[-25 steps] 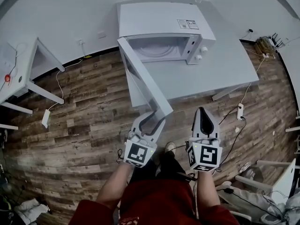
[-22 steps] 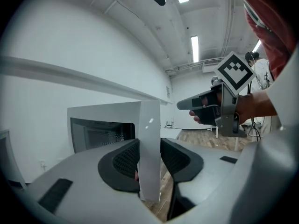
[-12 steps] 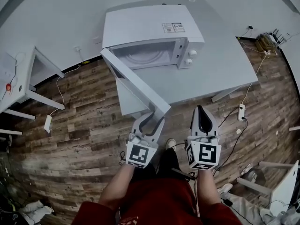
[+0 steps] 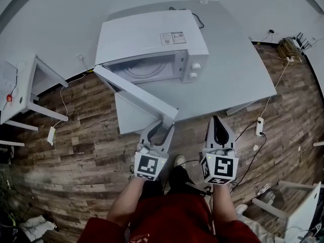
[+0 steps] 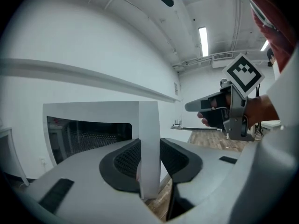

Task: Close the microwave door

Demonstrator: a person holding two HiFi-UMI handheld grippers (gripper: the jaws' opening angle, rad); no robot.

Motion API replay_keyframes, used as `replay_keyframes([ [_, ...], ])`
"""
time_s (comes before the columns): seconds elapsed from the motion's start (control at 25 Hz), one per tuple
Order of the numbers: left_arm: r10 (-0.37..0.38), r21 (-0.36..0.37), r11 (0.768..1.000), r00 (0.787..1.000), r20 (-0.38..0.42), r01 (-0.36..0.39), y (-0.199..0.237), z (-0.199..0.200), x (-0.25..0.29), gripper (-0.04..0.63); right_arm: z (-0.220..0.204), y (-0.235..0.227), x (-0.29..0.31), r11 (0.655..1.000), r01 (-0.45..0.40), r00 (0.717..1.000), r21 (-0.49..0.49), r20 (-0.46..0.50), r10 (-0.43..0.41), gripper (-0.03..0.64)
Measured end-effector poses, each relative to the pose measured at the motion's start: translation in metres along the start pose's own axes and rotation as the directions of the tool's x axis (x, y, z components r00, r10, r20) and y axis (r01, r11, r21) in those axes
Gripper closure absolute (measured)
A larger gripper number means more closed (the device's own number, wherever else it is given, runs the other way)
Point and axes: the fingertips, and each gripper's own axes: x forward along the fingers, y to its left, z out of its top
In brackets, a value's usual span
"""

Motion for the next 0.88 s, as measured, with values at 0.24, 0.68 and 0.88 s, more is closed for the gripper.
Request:
replay_keyframes([
  [0.24,0.057,-0.008,0.998,0.998,-0.002,-0.057,0.001,0.006,0.033,0.456,0.000,-0.029,0.028,0.999,-0.039,0.999,0.010,0.006,0.039,0.589],
  [0.68,0.131,-0.024,0.991,0.991,0.001,-0.131,0.008,0.013,0.074,0.457,0.006,-0.047,0.067,0.994,-0.112,0.994,0.002,0.017,0.112,0.589],
  [0.88,0.124,-0.024,0.992,0.992,0.021,-0.124,0.015,0.017,0.098,0.457,0.006,-0.052,0.087,0.995,-0.104,0.995,-0.003,0.010,0.104,0.589],
])
